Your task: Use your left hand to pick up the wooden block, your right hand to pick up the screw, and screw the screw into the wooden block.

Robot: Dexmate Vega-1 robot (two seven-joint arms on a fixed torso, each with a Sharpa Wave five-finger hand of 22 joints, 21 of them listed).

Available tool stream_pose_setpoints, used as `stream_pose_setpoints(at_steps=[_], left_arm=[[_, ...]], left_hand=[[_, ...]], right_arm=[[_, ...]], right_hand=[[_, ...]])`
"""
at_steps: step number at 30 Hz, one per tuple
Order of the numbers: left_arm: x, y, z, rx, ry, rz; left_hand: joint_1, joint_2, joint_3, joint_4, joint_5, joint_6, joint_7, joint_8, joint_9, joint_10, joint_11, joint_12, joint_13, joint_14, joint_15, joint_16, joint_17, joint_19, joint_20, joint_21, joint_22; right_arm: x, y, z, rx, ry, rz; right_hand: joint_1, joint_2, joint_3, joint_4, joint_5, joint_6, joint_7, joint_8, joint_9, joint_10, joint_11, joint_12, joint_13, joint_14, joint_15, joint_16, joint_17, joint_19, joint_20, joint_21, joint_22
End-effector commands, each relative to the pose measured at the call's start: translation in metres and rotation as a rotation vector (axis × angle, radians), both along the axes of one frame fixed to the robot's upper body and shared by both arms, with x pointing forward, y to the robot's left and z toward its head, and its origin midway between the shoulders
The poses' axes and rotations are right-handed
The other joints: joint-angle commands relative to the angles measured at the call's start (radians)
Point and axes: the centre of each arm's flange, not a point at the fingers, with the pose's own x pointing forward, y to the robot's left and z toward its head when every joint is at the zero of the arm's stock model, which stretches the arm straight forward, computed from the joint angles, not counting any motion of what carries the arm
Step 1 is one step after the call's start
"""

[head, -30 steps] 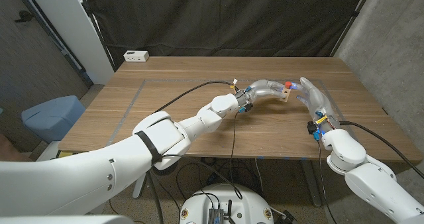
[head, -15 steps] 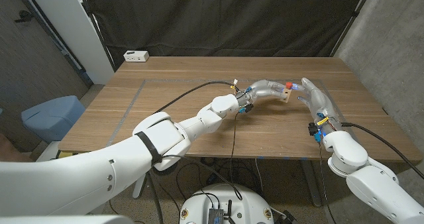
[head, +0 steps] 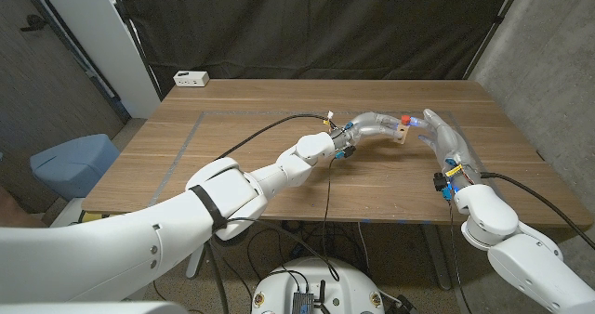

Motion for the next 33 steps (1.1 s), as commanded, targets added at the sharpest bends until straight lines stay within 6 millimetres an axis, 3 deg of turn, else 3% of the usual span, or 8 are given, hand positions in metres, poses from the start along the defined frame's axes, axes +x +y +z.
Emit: stream_pose_setpoints(at_steps=[1,33], left_arm=[[-0.0005,0.0017,-0.0007,-0.003,-0.001,-0.007],[-0.0024,0.0027,-0.0038,-0.001,-0.007,-0.017]], left_hand=[[-0.056,0.066,0.057,0.054,0.005,0.073,0.008,0.027,0.005,0.012,0.000,0.021,0.003,0.008,-0.063,-0.003,0.002,0.000,-0.002,0.005,0.004],[-0.058,0.068,0.058,0.056,0.005,0.072,0.013,0.027,0.005,0.012,0.001,0.021,0.003,0.008,-0.061,-0.003,0.002,0.000,0.001,0.005,0.004]], right_arm=[[-0.0032,0.0032,-0.0001,-0.011,0.006,0.006],[-0.0111,0.0065,-0.0066,-0.027,0.011,0.028]], right_hand=[[0.001,0.006,0.007,0.002,-0.002,0.014,0.000,0.007,0.003,0.005,-0.004,0.009,0.002,0.007,0.001,0.005,0.002,0.012,0.002,0.008,0.003],[0.001,0.007,0.010,0.001,-0.003,0.046,0.006,0.004,0.003,0.031,-0.006,0.009,0.002,0.020,-0.008,0.006,0.002,0.017,0.003,0.005,0.003]])
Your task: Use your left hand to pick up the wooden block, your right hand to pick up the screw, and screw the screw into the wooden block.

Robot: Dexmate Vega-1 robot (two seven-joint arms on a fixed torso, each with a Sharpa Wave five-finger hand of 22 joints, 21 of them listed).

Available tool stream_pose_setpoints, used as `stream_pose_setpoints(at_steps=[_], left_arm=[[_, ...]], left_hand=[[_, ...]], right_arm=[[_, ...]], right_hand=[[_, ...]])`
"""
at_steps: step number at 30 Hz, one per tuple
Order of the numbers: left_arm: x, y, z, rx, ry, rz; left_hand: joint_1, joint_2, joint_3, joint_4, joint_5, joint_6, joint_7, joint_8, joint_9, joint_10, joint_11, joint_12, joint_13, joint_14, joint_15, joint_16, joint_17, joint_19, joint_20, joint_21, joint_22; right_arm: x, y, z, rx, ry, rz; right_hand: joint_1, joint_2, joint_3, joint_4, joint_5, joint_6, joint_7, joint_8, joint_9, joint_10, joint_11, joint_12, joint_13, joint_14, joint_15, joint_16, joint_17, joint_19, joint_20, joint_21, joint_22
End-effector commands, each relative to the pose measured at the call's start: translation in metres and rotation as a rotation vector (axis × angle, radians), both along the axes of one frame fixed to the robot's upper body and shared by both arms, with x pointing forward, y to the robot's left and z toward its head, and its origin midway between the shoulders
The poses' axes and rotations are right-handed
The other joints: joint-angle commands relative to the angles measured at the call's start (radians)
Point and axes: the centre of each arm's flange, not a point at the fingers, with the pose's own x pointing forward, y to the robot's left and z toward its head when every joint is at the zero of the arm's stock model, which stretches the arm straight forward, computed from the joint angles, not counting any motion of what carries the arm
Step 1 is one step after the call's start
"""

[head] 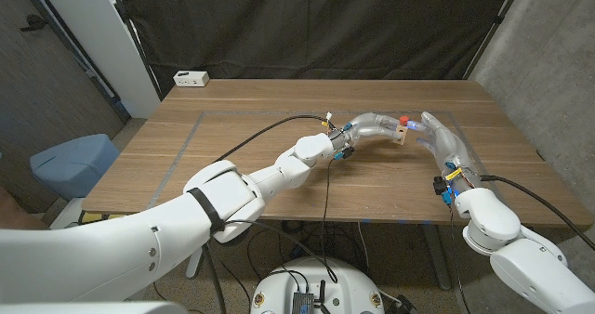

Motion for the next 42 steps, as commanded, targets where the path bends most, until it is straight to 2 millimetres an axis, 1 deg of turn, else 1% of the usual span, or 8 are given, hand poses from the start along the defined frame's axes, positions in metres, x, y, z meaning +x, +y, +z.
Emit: stream_pose_setpoints(at_steps=[1,16,20,28,34,38,40,42], left_arm=[[-0.001,0.000,-0.001,0.001,-0.002,-0.003],[-0.002,-0.002,-0.001,0.003,-0.006,-0.007],[-0.003,-0.003,-0.001,0.002,-0.009,-0.009],[-0.004,-0.003,0.000,0.001,-0.016,-0.011],[-0.005,-0.004,0.000,0.003,-0.019,-0.014],[-0.006,-0.005,0.000,0.004,-0.021,-0.015],[-0.006,-0.005,0.000,0.005,-0.022,-0.017],[-0.007,-0.005,-0.001,0.005,-0.023,-0.017]], left_hand=[[-0.061,0.066,0.058,0.057,0.007,0.073,0.012,0.027,0.004,0.011,-0.002,0.022,0.003,0.008,-0.062,-0.003,0.002,0.000,0.000,0.005,0.004],[-0.060,0.067,0.059,0.056,0.007,0.073,0.013,0.027,0.004,0.007,0.001,0.021,0.003,0.008,-0.060,-0.003,0.002,0.000,0.002,0.005,0.004],[-0.060,0.066,0.059,0.056,0.006,0.075,0.012,0.028,0.004,0.007,0.000,0.021,0.004,0.008,-0.060,-0.003,0.002,0.000,0.000,0.005,0.004],[-0.059,0.066,0.059,0.054,0.006,0.076,0.013,0.028,0.004,0.008,0.000,0.021,0.003,0.008,-0.061,-0.003,0.002,0.001,0.000,0.005,0.004],[-0.058,0.064,0.059,0.053,0.006,0.076,0.012,0.028,0.004,0.011,-0.002,0.022,0.003,0.008,-0.062,-0.003,0.002,0.002,-0.001,0.005,0.004],[-0.059,0.065,0.058,0.054,0.006,0.075,0.013,0.027,0.004,0.009,0.002,0.021,0.003,0.008,-0.061,-0.002,0.003,0.001,0.001,0.005,0.004],[-0.060,0.065,0.058,0.054,0.006,0.076,0.012,0.028,0.004,0.009,0.000,0.021,0.003,0.008,-0.062,-0.003,0.002,0.002,0.000,0.006,0.004],[-0.060,0.064,0.058,0.054,0.006,0.076,0.013,0.028,0.004,0.011,0.001,0.021,0.002,0.009,-0.062,-0.003,0.002,0.002,0.000,0.005,0.004]], right_arm=[[-0.002,0.001,-0.002,-0.010,0.001,0.019],[-0.004,0.001,0.001,-0.029,-0.005,0.053],[-0.006,-0.002,0.000,-0.024,-0.001,0.046],[-0.013,-0.012,-0.001,-0.014,0.004,0.009],[-0.016,-0.018,-0.001,-0.006,0.004,-0.016],[-0.017,-0.020,-0.001,-0.001,0.002,-0.028],[-0.017,-0.021,-0.002,0.002,0.003,-0.031],[-0.017,-0.022,-0.002,0.005,0.005,-0.035]], right_hand=[[0.001,0.006,0.010,0.001,-0.003,0.008,0.003,0.004,0.004,0.013,-0.002,0.009,0.002,0.007,0.006,0.006,0.002,0.006,0.004,0.005,0.003],[-0.002,0.007,0.010,0.003,-0.004,0.013,0.003,-0.001,0.004,0.014,-0.003,0.005,0.002,0.003,0.005,0.004,0.003,0.002,0.003,0.002,0.003],[-0.003,0.007,0.009,0.004,-0.005,0.013,0.003,-0.002,0.004,0.013,-0.005,0.004,0.002,0.003,0.005,0.003,0.003,0.001,0.002,0.002,0.003],[-0.004,0.007,0.010,0.004,-0.005,0.019,0.004,-0.002,0.005,0.020,0.005,0.004,0.002,0.004,0.007,0.003,0.003,0.000,0.003,0.001,0.003],[-0.004,0.007,0.010,0.004,-0.006,0.023,0.009,-0.004,0.005,0.025,0.027,0.004,0.003,0.006,0.011,0.003,0.003,0.001,0.003,0.001,0.003],[-0.005,0.006,0.010,0.004,-0.006,0.018,0.016,-0.008,0.005,0.025,0.032,0.003,0.003,0.009,0.015,0.003,0.003,0.002,0.002,0.002,0.003],[-0.005,0.004,0.010,0.003,-0.006,0.004,0.016,-0.014,0.005,0.022,0.039,0.001,0.003,0.010,0.017,0.003,0.002,0.002,0.002,0.002,0.003],[-0.005,0.004,0.010,0.003,-0.006,-0.009,0.013,-0.019,0.005,0.016,0.055,-0.002,0.003,0.009,0.021,0.002,0.002,0.002,0.002,0.002,0.003]])
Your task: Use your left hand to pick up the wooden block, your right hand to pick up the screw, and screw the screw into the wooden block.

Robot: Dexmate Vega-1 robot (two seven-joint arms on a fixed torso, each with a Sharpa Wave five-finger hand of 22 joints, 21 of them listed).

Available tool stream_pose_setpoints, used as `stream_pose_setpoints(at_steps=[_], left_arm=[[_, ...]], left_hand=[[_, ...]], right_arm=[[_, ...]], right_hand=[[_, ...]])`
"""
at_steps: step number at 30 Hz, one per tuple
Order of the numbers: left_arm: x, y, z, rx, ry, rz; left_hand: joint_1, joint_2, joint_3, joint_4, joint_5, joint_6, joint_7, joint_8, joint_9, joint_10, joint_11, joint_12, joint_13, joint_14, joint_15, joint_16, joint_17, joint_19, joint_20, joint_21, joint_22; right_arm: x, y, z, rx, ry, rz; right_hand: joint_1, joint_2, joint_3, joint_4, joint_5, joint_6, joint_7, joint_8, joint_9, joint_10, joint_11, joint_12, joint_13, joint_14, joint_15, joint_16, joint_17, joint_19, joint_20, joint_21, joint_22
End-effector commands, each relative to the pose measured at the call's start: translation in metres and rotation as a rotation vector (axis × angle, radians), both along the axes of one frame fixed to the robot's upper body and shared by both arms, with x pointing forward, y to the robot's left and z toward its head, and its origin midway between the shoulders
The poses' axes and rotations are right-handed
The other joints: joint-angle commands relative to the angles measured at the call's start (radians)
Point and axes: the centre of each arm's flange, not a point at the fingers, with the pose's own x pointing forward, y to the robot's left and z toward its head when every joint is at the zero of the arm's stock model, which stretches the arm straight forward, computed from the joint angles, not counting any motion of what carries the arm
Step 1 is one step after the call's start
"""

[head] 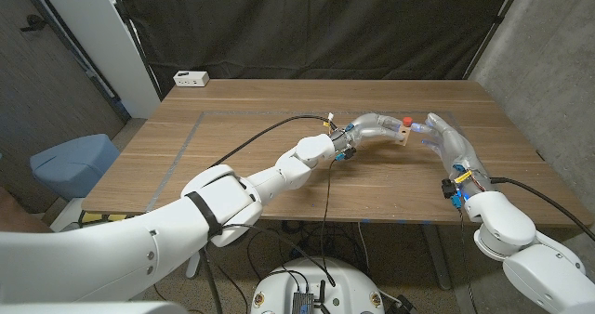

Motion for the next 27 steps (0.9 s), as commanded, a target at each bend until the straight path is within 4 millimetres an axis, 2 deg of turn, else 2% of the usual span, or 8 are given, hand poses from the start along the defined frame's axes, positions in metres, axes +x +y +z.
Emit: stream_pose_setpoints(at_steps=[1,5,14,27], left_arm=[[-0.002,-0.002,-0.001,0.003,-0.006,-0.004],[-0.002,-0.002,-0.001,0.005,-0.006,-0.005],[-0.004,-0.003,-0.002,0.008,-0.010,-0.008],[-0.005,-0.003,-0.003,0.010,-0.007,-0.009]], left_hand=[[-0.058,0.066,0.058,0.054,0.006,0.076,0.013,0.028,0.005,0.008,-0.003,0.021,0.002,0.005,-0.065,-0.003,0.002,0.002,0.000,0.005,0.004],[-0.058,0.067,0.058,0.054,0.006,0.075,0.011,0.028,0.005,0.009,-0.002,0.021,0.002,0.006,-0.065,-0.002,0.003,0.002,0.001,0.006,0.004],[-0.058,0.067,0.058,0.054,0.006,0.076,0.013,0.028,0.005,0.006,-0.003,0.020,0.002,0.005,-0.065,-0.002,0.003,0.002,0.001,0.005,0.004],[-0.059,0.067,0.058,0.055,0.006,0.074,0.011,0.027,0.005,0.007,-0.002,0.021,0.002,0.005,-0.064,-0.002,0.003,0.002,0.001,0.005,0.004]], right_arm=[[-0.003,-0.009,-0.002,0.012,0.004,-0.035],[-0.002,-0.008,-0.001,0.007,0.003,-0.032],[0.002,-0.008,0.000,0.006,-0.005,-0.021],[0.007,-0.006,0.006,-0.011,-0.014,0.010]], right_hand=[[-0.006,0.004,0.007,0.000,-0.003,-0.031,-0.002,-0.012,0.002,-0.008,0.040,-0.004,0.003,-0.001,0.012,0.001,0.002,0.003,0.002,0.002,0.003],[-0.007,0.001,0.006,-0.001,-0.003,-0.063,-0.011,-0.021,0.002,-0.021,0.045,-0.009,0.004,-0.001,0.017,0.000,0.003,0.002,0.001,0.001,0.003],[-0.012,-0.004,0.003,0.000,-0.003,-0.117,-0.011,-0.026,0.002,-0.051,0.043,-0.016,0.004,-0.012,0.023,-0.006,0.003,-0.005,0.005,-0.001,0.003],[-0.020,-0.007,0.000,0.002,-0.003,-0.208,-0.044,-0.026,0.000,-0.114,0.039,-0.023,0.004,-0.051,0.031,-0.018,0.005,-0.038,0.015,-0.008,0.003]])
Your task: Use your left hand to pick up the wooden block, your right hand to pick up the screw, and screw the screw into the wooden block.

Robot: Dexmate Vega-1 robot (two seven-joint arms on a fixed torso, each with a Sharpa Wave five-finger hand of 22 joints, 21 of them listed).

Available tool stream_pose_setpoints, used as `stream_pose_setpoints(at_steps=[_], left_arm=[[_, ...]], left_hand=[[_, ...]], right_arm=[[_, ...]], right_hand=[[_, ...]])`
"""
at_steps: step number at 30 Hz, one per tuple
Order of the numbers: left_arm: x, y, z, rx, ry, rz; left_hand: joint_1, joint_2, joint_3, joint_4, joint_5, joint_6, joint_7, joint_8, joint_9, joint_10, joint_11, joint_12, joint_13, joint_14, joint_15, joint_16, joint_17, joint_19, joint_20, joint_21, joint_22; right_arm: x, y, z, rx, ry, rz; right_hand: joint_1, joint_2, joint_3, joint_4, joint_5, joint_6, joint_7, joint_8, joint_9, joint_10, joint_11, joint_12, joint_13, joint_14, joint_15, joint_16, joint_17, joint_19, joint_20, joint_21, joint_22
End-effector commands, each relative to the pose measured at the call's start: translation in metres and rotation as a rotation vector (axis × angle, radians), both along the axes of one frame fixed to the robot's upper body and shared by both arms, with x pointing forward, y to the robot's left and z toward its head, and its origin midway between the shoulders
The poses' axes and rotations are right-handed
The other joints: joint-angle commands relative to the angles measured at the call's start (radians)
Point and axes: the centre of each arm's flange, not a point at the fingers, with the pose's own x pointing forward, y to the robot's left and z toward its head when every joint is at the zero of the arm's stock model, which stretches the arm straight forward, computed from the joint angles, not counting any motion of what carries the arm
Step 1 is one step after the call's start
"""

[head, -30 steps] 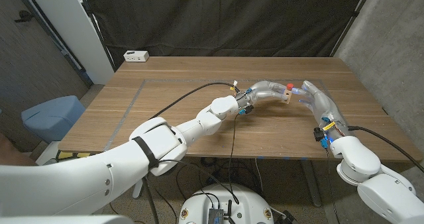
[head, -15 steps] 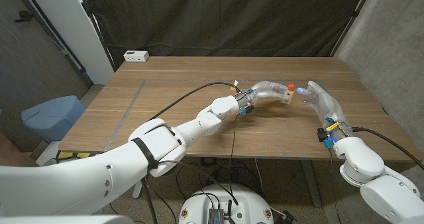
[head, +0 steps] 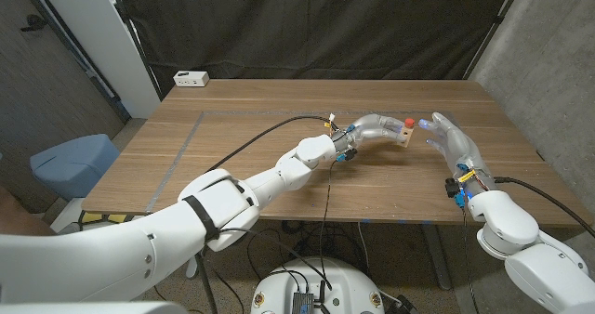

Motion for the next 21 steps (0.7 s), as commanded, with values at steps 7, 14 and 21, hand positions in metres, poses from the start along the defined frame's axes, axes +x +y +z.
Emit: stream_pose_setpoints(at_steps=[7,14,21], left_arm=[[-0.0004,-0.0011,-0.0011,0.004,0.002,0.001],[0.0003,-0.0017,-0.0012,0.006,0.006,0.000],[0.0006,-0.0012,-0.0011,0.007,0.006,-0.001]], left_hand=[[-0.054,0.071,0.058,0.054,0.007,0.076,0.012,0.028,0.005,0.007,-0.002,0.021,0.002,0.006,-0.064,-0.002,0.003,0.002,0.002,0.005,0.004],[-0.056,0.072,0.059,0.055,0.007,0.072,0.014,0.026,0.005,0.007,-0.001,0.021,0.002,0.005,-0.064,-0.003,0.003,0.002,0.002,0.005,0.004],[-0.054,0.071,0.059,0.054,0.007,0.072,0.014,0.026,0.005,0.007,0.000,0.021,0.002,0.006,-0.064,-0.002,0.003,0.002,0.001,0.005,0.004]], right_arm=[[0.0080,0.0042,0.0059,-0.020,-0.010,0.045],[0.0125,0.0092,0.0064,-0.022,-0.011,0.070],[0.0141,0.0110,0.0066,-0.023,-0.009,0.077]], right_hand=[[-0.014,0.004,-0.001,0.004,-0.003,-0.053,-0.025,0.002,0.000,-0.063,-0.007,-0.010,0.004,-0.050,0.005,-0.016,0.004,-0.035,0.008,-0.004,0.003],[-0.020,0.005,-0.002,0.007,-0.003,-0.078,-0.036,0.003,0.000,-0.100,-0.007,-0.012,0.003,-0.070,0.004,-0.017,0.005,-0.050,0.008,-0.005,0.004],[-0.022,0.005,-0.003,0.008,-0.003,-0.069,-0.040,0.011,0.000,-0.105,-0.006,-0.008,0.003,-0.075,0.003,-0.016,0.005,-0.053,0.009,-0.003,0.004]])
